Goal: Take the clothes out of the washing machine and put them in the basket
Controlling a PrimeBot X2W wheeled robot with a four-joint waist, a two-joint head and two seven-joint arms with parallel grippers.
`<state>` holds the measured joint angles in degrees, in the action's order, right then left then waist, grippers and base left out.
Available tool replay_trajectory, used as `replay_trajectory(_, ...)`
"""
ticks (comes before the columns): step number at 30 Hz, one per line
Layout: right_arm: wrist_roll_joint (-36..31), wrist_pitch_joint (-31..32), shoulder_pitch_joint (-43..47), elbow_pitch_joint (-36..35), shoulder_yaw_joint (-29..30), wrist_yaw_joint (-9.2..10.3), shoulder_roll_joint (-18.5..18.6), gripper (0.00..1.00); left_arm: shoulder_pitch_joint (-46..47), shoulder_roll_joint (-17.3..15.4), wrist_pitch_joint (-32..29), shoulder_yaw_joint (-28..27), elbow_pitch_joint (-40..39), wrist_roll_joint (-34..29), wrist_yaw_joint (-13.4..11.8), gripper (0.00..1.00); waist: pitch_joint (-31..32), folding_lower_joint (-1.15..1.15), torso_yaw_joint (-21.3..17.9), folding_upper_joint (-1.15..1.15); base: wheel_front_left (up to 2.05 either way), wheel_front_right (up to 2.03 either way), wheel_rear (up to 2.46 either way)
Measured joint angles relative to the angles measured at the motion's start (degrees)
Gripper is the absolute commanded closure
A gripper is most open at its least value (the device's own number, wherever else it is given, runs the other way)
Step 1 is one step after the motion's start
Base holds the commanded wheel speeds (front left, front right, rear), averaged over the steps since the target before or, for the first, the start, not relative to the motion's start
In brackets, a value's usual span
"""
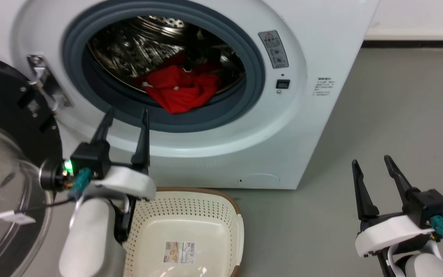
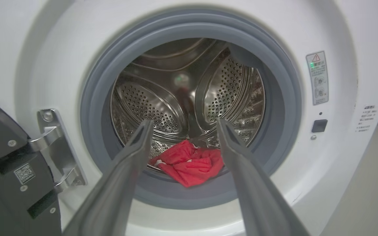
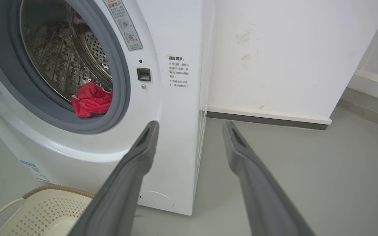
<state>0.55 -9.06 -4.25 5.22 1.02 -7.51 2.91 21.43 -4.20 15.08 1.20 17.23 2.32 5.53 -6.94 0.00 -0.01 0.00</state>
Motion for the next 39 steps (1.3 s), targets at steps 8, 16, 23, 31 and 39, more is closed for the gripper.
replay_trajectory(8, 1.25, -0.52, -3.04, -0.63, -1.85, 0.01, 0.04, 0.0, 13.77, -3.37, 0.0, -1.51, 9.2, -0.56, -0.67, 0.0, -6.48, 0.0, -4.17, 0.0, 0.0, 0.0, 0.0)
replay_trajectory(16, 3.87, -2.77, -6.8, 1.85, -4.37, 0.0, 0.05, 0.0, 27.26, -7.59, -3.31, -1.7, 22.45, -0.13, 0.01, 0.0, -13.76, 0.01, -9.02, 0.0, 0.0, 0.0, 0.0)
replay_trajectory(23, 6.19, -4.63, -10.16, 4.9, -6.9, 0.0, 0.04, 0.0, 36.9, -10.93, -10.9, -1.19, 32.71, 0.93, 1.01, 0.0, -19.48, 0.01, -12.65, 0.0, 0.0, 0.0, 0.0)
replay_trajectory(31, 8.09, -5.64, -12.41, 8.26, -9.53, 0.0, 0.03, 0.0, 43.76, -12.56, -21.64, 0.22, 42.72, 3.94, 1.79, 0.0, -22.82, 0.01, -15.26, 0.0, 0.0, 0.0, 0.0)
replay_trajectory(39, 9.55, -5.89, -13.9, 9.99, -11.26, 0.01, 0.03, 0.0, 47.91, -13.85, -34.23, 2.27, 49.62, 5.39, 1.87, 0.56, -23.95, 0.01, -16.04, 0.0, 0.0, 0.0, 0.0)
